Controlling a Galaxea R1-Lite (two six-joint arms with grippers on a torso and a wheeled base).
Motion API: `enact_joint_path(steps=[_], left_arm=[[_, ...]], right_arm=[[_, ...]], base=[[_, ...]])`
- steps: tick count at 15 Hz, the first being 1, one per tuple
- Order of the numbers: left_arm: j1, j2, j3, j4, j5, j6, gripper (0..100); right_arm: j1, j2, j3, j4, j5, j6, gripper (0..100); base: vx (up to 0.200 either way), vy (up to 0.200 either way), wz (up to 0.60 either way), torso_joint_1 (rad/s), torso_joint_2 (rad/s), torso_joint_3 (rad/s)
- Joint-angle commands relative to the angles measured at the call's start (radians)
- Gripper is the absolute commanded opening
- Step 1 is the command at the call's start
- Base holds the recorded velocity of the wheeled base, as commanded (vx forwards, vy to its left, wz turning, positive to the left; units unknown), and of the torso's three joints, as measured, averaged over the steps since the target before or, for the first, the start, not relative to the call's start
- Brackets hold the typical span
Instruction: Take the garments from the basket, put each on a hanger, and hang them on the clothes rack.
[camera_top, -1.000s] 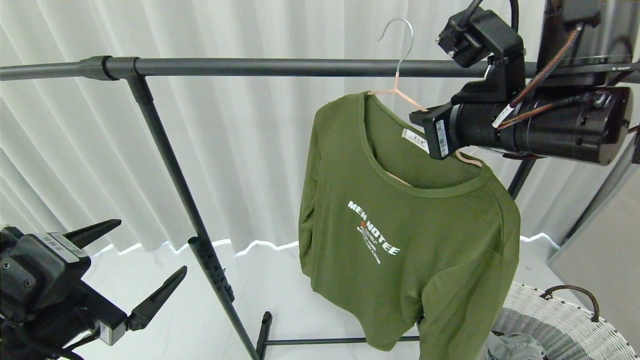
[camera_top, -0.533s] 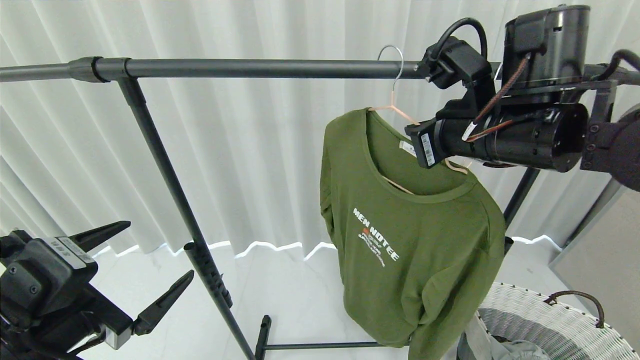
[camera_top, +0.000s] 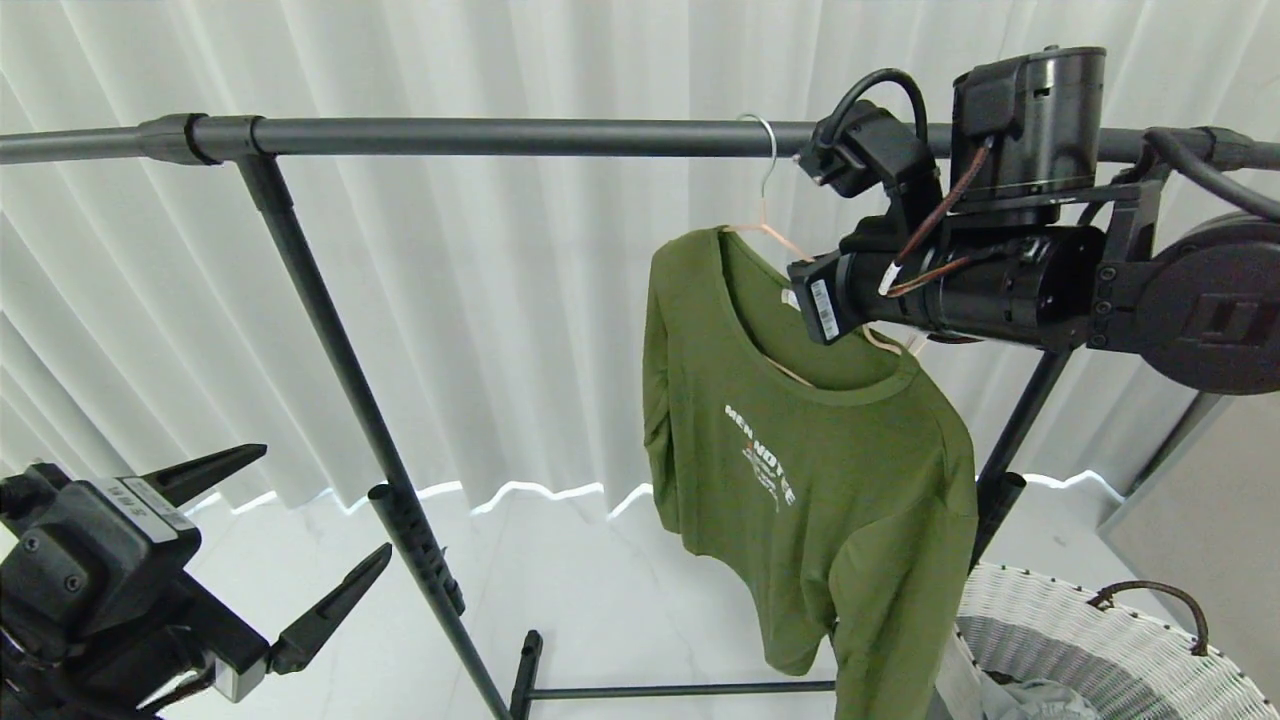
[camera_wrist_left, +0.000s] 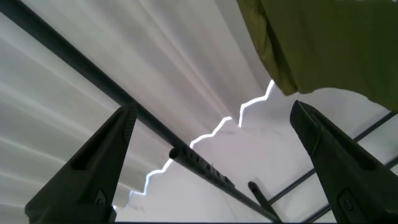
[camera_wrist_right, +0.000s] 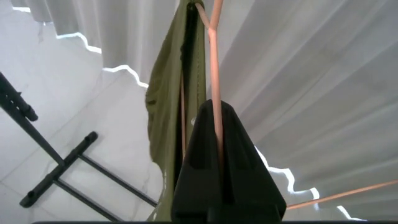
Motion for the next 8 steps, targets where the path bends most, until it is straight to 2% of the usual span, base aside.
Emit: enact_joint_path(steps=[1, 2, 3, 8], left_arm=[[0.002, 0.001, 0.0, 0.0, 0.0, -0.001, 100], [0.002, 0.001, 0.0, 0.0, 0.0, -0.001, 100], [0.002, 0.001, 0.0, 0.0, 0.0, -0.001, 100], [0.011, -0.005, 0.014, 0.0, 0.002, -0.006, 100]], right_arm=[[0.008, -0.004, 0.004, -0.001, 0.0, 0.006, 0], [0.013, -0.007, 0.004, -0.002, 0.0, 0.018, 0], [0.024, -0.013, 0.002, -0.002, 0.0, 0.033, 100], [0.051, -0.104, 0.064, -0.079, -0.004, 0.035, 100]], base=[[0.0, 0.0, 0.0, 0.0, 0.0, 0.0], [0.0, 0.0, 0.0, 0.0, 0.0, 0.0], [0.0, 0.0, 0.0, 0.0, 0.0, 0.0], [0.0, 0.0, 0.0, 0.0, 0.0, 0.0]])
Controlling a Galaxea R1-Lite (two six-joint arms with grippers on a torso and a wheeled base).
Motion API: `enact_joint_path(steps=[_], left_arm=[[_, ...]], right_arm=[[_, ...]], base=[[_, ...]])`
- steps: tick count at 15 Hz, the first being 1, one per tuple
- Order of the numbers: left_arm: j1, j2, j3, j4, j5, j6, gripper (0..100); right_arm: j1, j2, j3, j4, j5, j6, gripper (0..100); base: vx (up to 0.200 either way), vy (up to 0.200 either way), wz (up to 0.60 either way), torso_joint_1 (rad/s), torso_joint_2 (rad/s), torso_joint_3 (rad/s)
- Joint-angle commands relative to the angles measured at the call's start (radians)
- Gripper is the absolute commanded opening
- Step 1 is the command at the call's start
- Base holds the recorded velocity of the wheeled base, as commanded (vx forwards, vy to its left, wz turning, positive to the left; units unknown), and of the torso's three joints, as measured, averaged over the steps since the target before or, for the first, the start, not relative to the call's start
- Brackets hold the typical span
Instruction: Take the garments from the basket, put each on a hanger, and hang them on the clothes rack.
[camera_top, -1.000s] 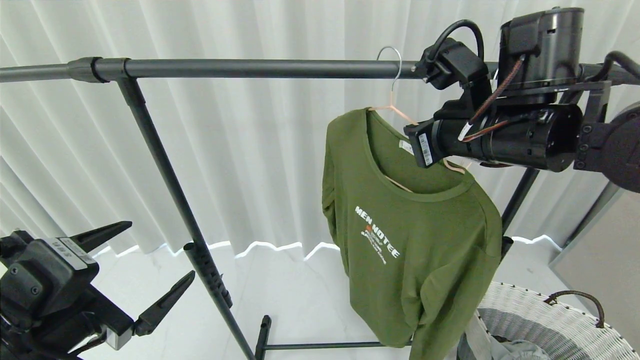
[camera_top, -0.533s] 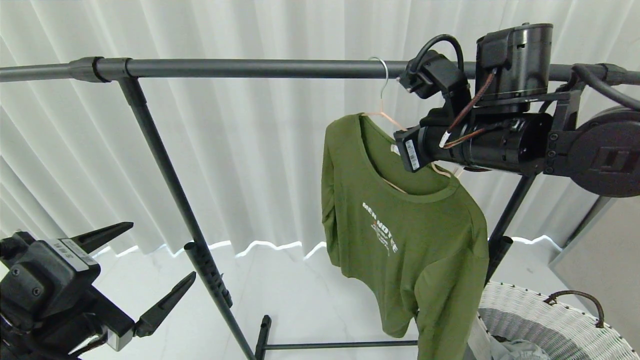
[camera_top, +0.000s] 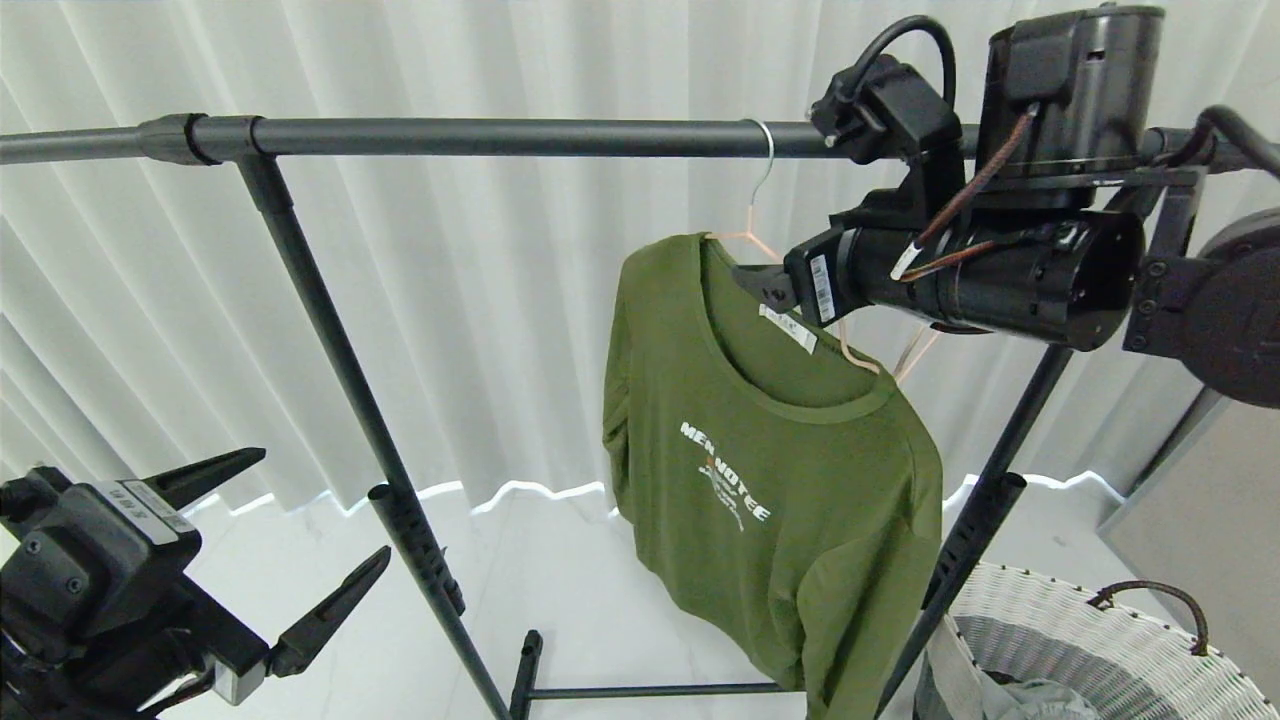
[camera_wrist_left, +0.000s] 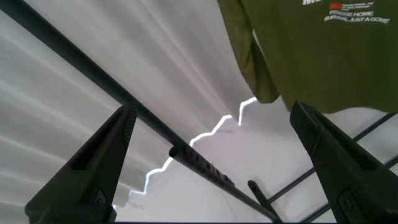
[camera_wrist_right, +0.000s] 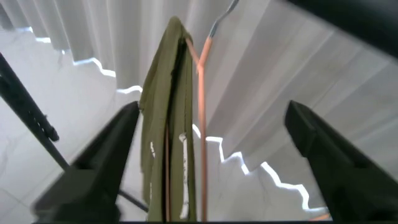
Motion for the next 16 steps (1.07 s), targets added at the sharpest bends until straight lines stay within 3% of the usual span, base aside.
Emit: enact_joint_path(steps=[1, 7, 9, 12, 16], left_arm=[[0.01, -0.008, 0.014, 0.0, 0.001, -0.005, 100], [0.127, -0.011, 0.035, 0.0, 0.093, -0.038, 100], [0.176, -0.017, 0.038, 0.0, 0.109, -0.058, 100], [0.253, -0.023, 0.043, -0.002, 0.121, -0.06, 100], [0.273, -0.031, 0.074, -0.002, 0.122, -0.061, 100]], right_arm=[[0.005, -0.11, 0.076, -0.008, 0.0, 0.0, 100], [-0.009, -0.452, 0.37, 0.011, 0.0, -0.008, 100], [-0.09, -0.558, 0.455, 0.069, -0.001, -0.061, 100], [-0.296, -0.684, 0.607, 0.095, 0.004, -0.19, 100], [-0.463, -0.777, 0.738, 0.092, 0.0, -0.221, 100]], base=[[0.0, 0.0, 0.0, 0.0, 0.0, 0.0], [0.0, 0.0, 0.0, 0.0, 0.0, 0.0], [0.0, 0.0, 0.0, 0.0, 0.0, 0.0], [-0.2, 0.0, 0.0, 0.006, 0.0, 0.001], [-0.2, 0.0, 0.0, 0.0, 0.0, 0.004]])
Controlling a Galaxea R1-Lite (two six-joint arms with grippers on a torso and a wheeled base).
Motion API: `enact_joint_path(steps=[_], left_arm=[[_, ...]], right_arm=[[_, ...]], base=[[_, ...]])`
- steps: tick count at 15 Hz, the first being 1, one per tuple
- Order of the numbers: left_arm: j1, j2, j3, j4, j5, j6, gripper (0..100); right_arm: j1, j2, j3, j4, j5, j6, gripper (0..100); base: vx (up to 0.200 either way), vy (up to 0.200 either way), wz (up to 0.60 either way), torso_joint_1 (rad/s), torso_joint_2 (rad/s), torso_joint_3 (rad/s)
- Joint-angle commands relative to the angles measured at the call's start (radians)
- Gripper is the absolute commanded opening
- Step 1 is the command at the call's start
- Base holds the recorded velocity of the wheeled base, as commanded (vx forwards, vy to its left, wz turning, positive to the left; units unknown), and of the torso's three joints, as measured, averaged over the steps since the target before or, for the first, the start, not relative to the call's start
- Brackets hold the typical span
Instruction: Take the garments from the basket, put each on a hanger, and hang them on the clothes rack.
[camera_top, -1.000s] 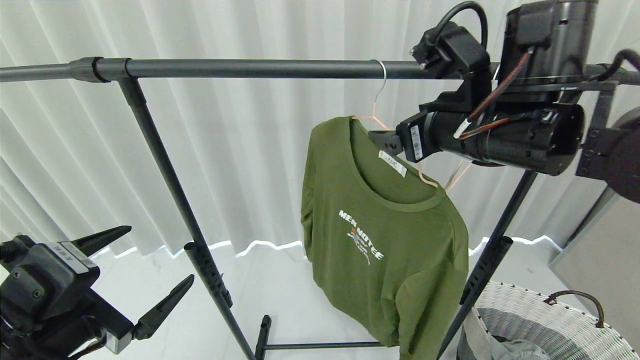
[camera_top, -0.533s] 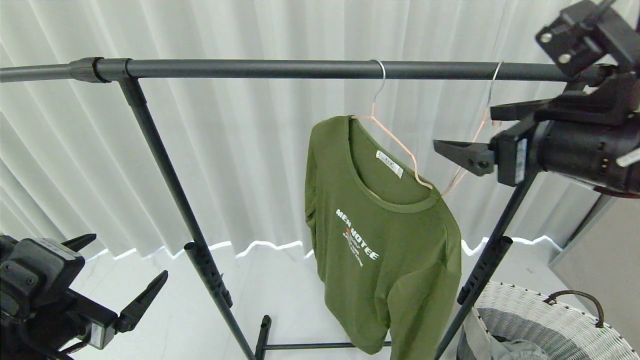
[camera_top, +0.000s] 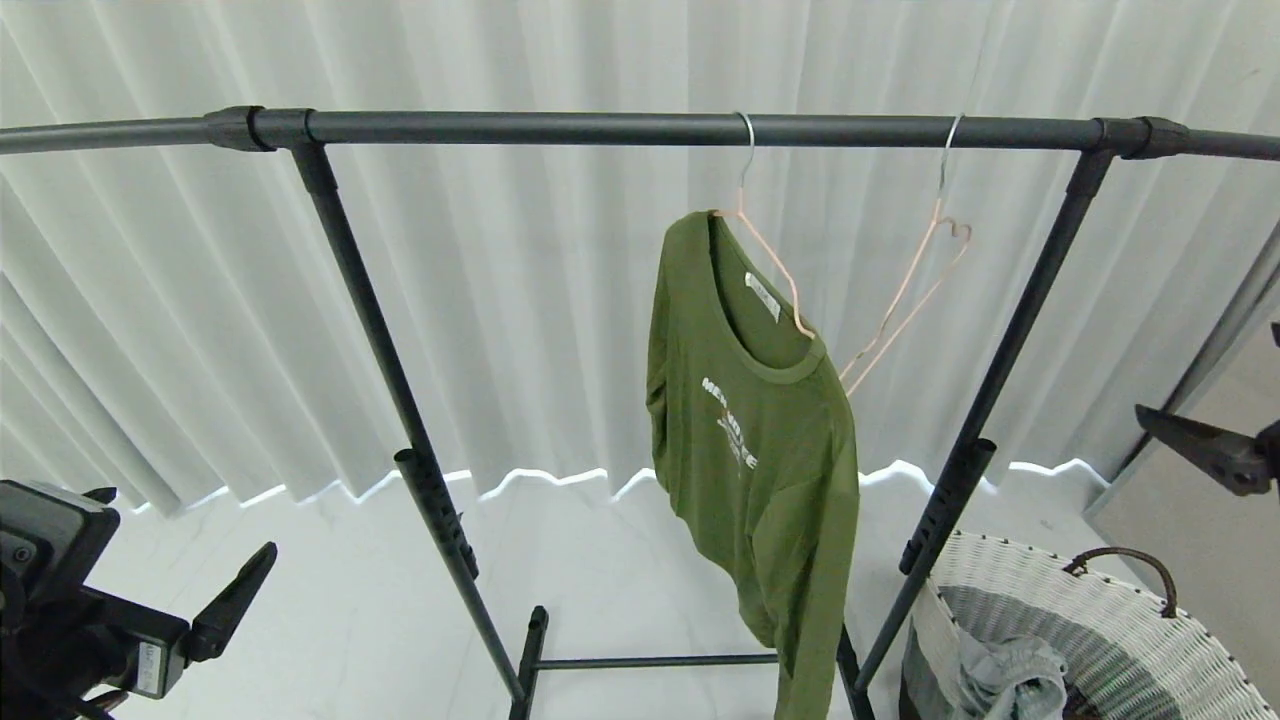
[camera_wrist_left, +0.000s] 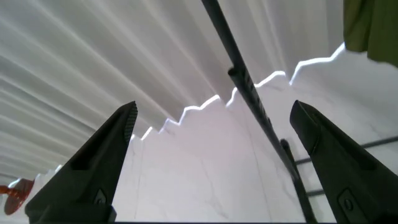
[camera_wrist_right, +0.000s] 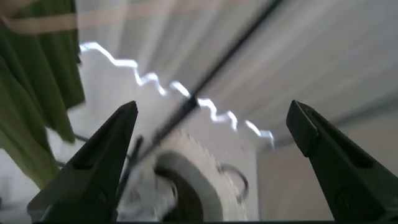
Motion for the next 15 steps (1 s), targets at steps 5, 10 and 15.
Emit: enact_joint_path(steps=[5, 10, 15], left_arm=[[0.0, -0.095, 0.075, 0.002, -0.007, 0.007, 100], [0.0, -0.113, 0.073, 0.002, -0.005, 0.003, 100], [-0.002, -0.124, 0.069, 0.002, -0.008, 0.004, 100]], right_arm=[[-0.151, -0.139, 0.145, -0.003, 0.001, 0.001, 100], [-0.178, -0.139, 0.192, -0.033, 0.001, 0.003, 100], [-0.188, -0.141, 0.192, -0.033, -0.001, 0.0, 100]], base=[[-0.16, 0.0, 0.0, 0.002, 0.0, 0.001], [0.0, 0.0, 0.0, 0.0, 0.0, 0.0], [0.0, 0.0, 0.0, 0.0, 0.0, 0.0]])
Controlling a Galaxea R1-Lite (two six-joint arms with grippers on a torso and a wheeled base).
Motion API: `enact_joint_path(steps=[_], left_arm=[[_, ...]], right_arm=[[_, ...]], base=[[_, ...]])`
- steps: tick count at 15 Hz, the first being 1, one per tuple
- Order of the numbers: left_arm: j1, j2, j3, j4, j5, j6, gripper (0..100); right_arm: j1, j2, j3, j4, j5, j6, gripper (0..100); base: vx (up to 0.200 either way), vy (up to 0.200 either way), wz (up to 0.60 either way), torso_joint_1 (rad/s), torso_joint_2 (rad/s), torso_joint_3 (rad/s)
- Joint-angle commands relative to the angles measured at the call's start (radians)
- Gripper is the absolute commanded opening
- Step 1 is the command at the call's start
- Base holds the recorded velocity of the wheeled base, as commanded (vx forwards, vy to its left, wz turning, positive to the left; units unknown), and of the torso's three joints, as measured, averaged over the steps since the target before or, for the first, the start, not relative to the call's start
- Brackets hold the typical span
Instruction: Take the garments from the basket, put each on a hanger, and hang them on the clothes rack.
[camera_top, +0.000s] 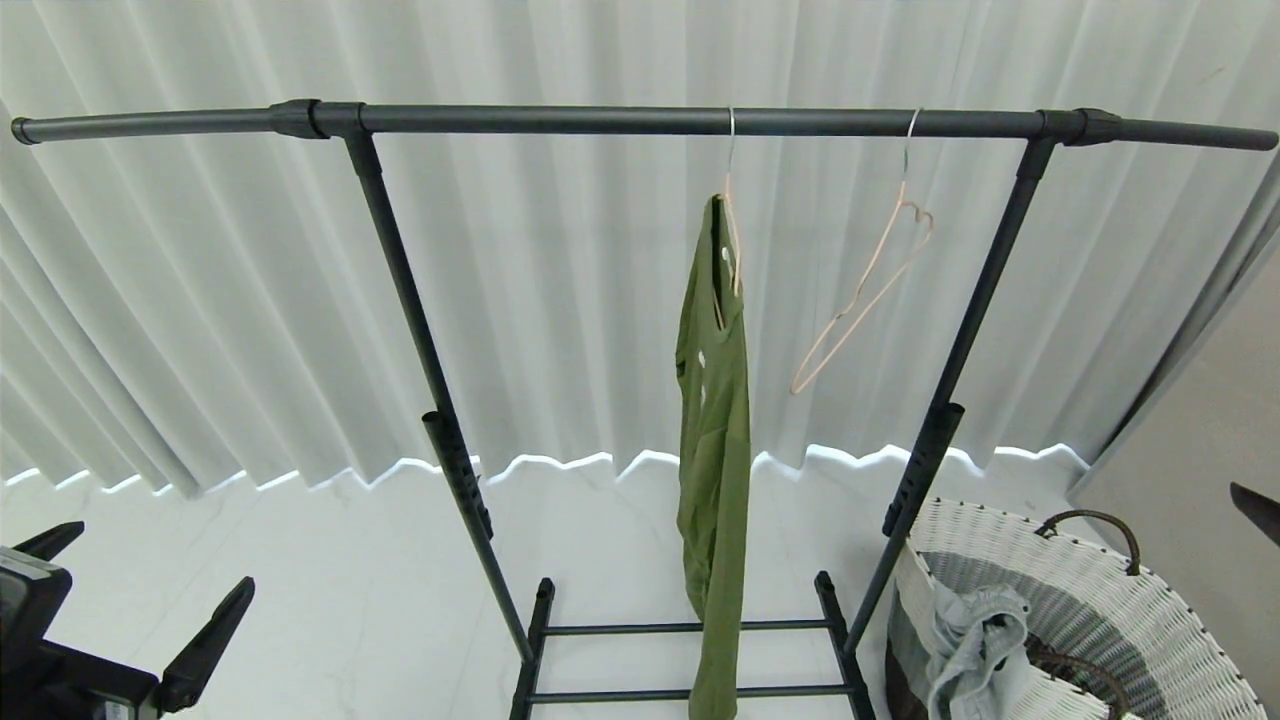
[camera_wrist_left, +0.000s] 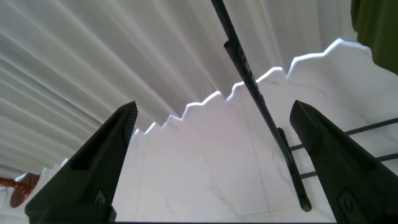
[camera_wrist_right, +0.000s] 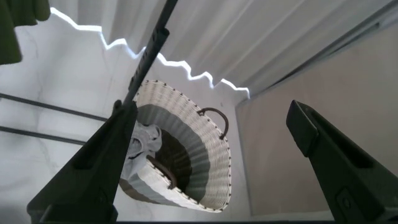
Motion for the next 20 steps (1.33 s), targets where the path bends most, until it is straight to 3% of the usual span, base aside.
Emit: enact_joint_path(steps=[1, 4, 8, 11, 16, 20], left_arm=[[-0.004, -0.008, -0.018, -0.001, -0.002, 0.006, 100], [-0.057, -0.004, -0.056, -0.001, -0.003, 0.003, 100], [-0.057, 0.006, -0.079, -0.001, -0.002, -0.018, 100], [-0.062, -0.007, -0.045, -0.001, -0.003, 0.028, 100], [-0.067, -0.017, -0.045, -0.001, -0.006, 0.04, 100], [-0.094, -0.025, -0.047, -0.001, -0.006, 0.051, 100]], right_arm=[[-0.016, 0.005, -0.001, 0.0, 0.0, -0.002, 100], [-0.035, 0.005, -0.001, 0.0, 0.0, -0.002, 100], [-0.052, 0.0, 0.0, 0.0, 0.0, 0.0, 100], [-0.05, 0.0, 0.025, -0.002, 0.0, -0.002, 100], [-0.059, 0.008, 0.034, -0.003, -0.003, -0.003, 100], [-0.167, 0.003, 0.083, -0.006, -0.002, -0.003, 100]], base=[[0.0, 0.0, 0.0, 0.0, 0.0, 0.0], [0.0, 0.0, 0.0, -0.124, 0.32, 0.186], [0.0, 0.0, 0.0, -0.176, 0.47, 0.286], [0.0, 0.0, 0.0, -0.162, 0.46, 0.299], [0.0, 0.0, 0.0, -0.139, 0.47, 0.329], [0.0, 0.0, 0.0, -0.079, 0.45, 0.361]])
